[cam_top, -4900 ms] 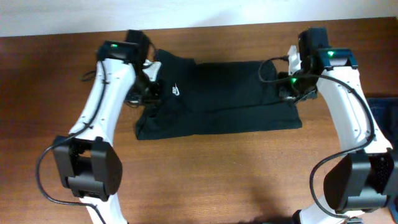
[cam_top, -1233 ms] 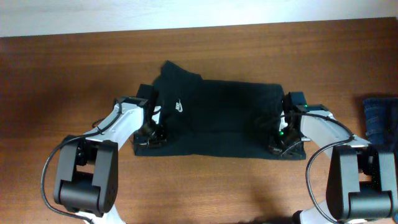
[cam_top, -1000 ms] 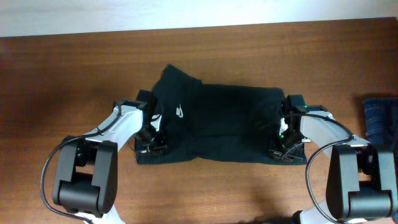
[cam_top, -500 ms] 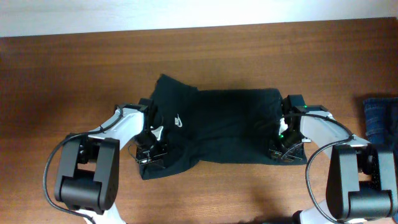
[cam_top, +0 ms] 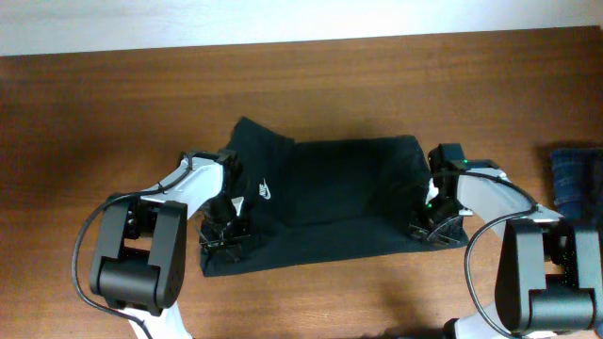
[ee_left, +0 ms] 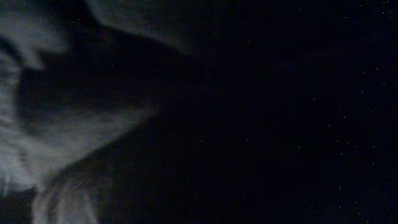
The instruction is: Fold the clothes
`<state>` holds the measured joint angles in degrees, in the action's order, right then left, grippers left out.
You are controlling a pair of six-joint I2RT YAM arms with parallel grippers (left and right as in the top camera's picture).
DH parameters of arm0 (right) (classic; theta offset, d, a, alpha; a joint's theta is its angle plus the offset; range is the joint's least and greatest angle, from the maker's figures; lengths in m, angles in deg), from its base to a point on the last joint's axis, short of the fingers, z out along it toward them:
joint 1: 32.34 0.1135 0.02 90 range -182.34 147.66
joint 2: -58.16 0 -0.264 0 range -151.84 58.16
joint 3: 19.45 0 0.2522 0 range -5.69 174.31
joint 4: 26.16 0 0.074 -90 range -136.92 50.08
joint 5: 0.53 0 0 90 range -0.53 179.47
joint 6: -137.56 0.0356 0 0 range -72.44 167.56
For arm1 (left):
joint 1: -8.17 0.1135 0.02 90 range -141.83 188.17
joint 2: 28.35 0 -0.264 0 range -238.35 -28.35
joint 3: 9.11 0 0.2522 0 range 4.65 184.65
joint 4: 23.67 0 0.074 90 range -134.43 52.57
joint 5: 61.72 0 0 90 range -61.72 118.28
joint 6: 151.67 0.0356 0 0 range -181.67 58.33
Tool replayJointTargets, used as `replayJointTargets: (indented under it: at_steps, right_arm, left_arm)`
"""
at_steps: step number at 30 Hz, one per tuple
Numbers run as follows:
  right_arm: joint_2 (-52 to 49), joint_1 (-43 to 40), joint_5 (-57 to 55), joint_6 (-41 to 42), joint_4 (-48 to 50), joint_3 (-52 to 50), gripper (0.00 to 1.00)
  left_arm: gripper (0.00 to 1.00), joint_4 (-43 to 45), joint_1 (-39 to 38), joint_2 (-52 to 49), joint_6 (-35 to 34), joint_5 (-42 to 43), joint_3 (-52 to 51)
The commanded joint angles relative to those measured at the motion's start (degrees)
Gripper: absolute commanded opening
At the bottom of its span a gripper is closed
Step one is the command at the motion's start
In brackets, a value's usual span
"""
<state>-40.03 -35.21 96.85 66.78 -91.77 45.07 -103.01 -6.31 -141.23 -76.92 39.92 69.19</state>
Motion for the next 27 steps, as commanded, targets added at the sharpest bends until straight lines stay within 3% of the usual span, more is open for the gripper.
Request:
replayJointTargets:
  at_steps: [1,5,8,10,12,14,27]
  right_arm:
    - [-3.6,-3.4,-8.9,0.8,0.7,-3.5,0.27]
    - [-3.6,-4.7,-7.8,0.5,-0.3,-3.0,0.34]
    - [-3.6,-4.7,-7.5,-0.5,-1.8,-1.6,0.46]
    - [-3.6,-4.7,-6.9,-0.5,-2.9,-0.1,0.59]
    - [-3.6,-4.7,-6.3,-0.5,-3.8,1.6,0.87]
    - [-3.6,-4.7,-5.5,-0.5,-4.8,3.6,0.99]
    - [-3.5,-4.7,-1.3,-2.5,-13.9,17.4,0.99]
  left_arm:
    - [0.06,2.1,1.4,-4.4,-0.2,-14.3,-2.3]
    - [0.12,2.0,1.6,-4.4,-0.2,-14.3,-1.8]
    - [0.18,0.4,1.6,-4.4,-0.2,-14.5,0.3]
    - [0.2,-1.4,1.6,-4.4,-0.2,-14.5,2.6]
    - [0.22,-3.2,1.6,-4.4,-0.2,-14.5,5.4]
    - [0.24,-4.6,1.7,-4.4,-0.2,-14.5,8.5]
    - [0.34,-16.5,1.7,-4.4,-0.2,-13.1,31.5]
